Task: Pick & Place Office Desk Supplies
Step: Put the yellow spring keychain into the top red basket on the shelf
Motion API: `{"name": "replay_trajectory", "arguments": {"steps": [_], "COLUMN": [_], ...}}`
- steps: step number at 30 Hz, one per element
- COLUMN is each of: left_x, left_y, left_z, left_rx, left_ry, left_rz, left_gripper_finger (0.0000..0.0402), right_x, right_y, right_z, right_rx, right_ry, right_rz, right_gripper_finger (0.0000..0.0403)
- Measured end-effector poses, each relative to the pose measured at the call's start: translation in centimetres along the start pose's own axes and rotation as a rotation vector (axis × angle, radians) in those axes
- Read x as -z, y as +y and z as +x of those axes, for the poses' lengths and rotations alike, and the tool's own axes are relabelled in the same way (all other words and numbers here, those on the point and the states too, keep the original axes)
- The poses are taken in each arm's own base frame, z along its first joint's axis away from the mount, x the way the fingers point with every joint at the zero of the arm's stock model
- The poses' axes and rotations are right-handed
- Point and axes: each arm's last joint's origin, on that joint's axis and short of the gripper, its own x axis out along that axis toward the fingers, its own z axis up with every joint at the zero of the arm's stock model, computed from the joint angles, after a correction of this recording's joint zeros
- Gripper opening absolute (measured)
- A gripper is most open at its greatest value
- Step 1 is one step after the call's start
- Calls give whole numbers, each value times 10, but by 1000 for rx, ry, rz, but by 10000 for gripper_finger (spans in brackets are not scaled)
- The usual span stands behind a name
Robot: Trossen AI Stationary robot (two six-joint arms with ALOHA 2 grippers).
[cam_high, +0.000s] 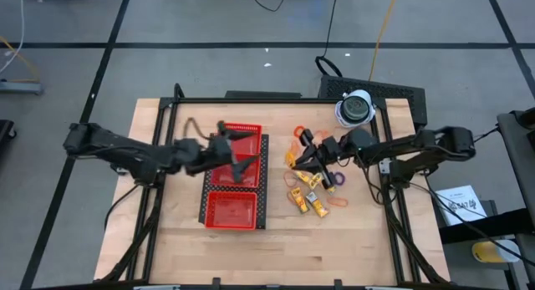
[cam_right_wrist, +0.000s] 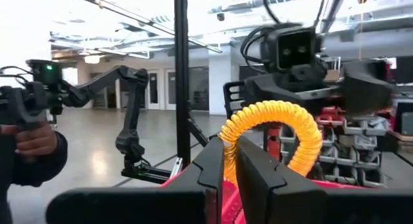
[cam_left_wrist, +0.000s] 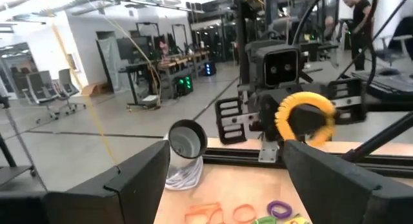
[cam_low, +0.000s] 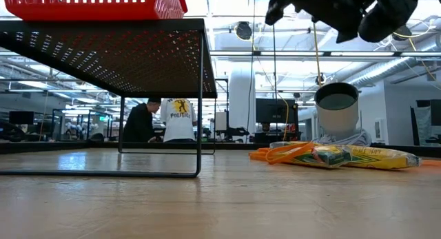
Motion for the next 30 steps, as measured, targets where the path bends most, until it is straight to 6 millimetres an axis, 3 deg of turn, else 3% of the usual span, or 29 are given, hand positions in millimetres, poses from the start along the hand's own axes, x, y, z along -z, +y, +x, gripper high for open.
{"name": "replay_trajectory", "arguments": {"steps": [5,11,21,30], "left_x": [6,12,11,15], "left_y": [-8,-18,-20,-8], "left_z": [34,54,55,60], "left_rx": [52,102,187,194], "left_ry": [25,40,22,44], "left_rz": [19,24,-42,-82], "left_gripper_finger": [310,310,310,305], "right_x": [3,5,6,7], "right_y": [3,5,5,12], "right_z": [4,5,5,9], "right_rx": [-16,-22,-16,6], "right_ry": [9,27,35,31], "right_rz": [-4,-1,-15,-55], "right_gripper_finger": [20,20,20,20]}}
